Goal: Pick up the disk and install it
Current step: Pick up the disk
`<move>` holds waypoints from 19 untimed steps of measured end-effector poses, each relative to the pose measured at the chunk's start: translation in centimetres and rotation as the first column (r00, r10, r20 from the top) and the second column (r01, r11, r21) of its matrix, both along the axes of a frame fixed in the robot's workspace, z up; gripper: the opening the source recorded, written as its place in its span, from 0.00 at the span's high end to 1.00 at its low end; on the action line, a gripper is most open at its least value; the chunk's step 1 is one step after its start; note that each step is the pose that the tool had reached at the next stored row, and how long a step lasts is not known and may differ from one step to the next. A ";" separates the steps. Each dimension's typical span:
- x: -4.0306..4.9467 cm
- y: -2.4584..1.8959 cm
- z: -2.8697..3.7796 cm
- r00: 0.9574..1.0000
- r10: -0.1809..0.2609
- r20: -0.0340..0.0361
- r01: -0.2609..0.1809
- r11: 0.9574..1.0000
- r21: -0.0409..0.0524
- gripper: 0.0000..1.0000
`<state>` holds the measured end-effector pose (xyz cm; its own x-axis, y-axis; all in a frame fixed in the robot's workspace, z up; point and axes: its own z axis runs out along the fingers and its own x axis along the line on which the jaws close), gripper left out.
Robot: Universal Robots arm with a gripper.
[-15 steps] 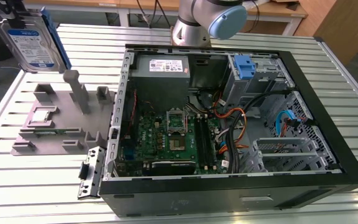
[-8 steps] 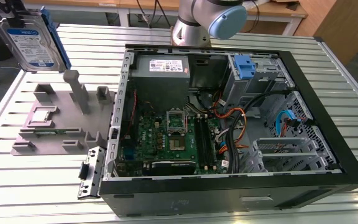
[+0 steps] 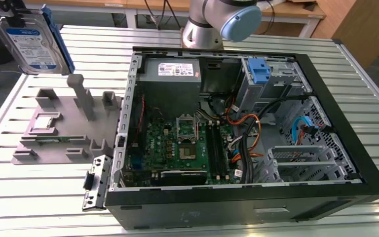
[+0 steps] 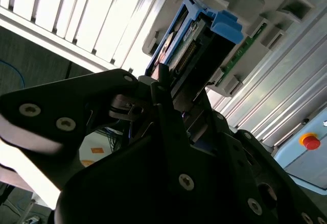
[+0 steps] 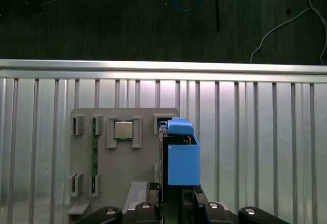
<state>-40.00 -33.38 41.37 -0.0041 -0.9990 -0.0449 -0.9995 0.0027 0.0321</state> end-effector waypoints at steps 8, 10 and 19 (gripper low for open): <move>0.00 0.00 0.46 1.000 0.000 0.000 0.000 1.000 0.000 0.65; 0.00 0.00 0.51 1.000 0.000 0.000 0.000 1.000 0.000 0.65; 0.00 0.00 0.88 1.000 0.000 0.000 0.000 1.000 0.000 0.65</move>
<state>-40.00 -33.38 42.25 -0.0042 -0.9990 -0.0448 -0.9995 0.0027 0.0320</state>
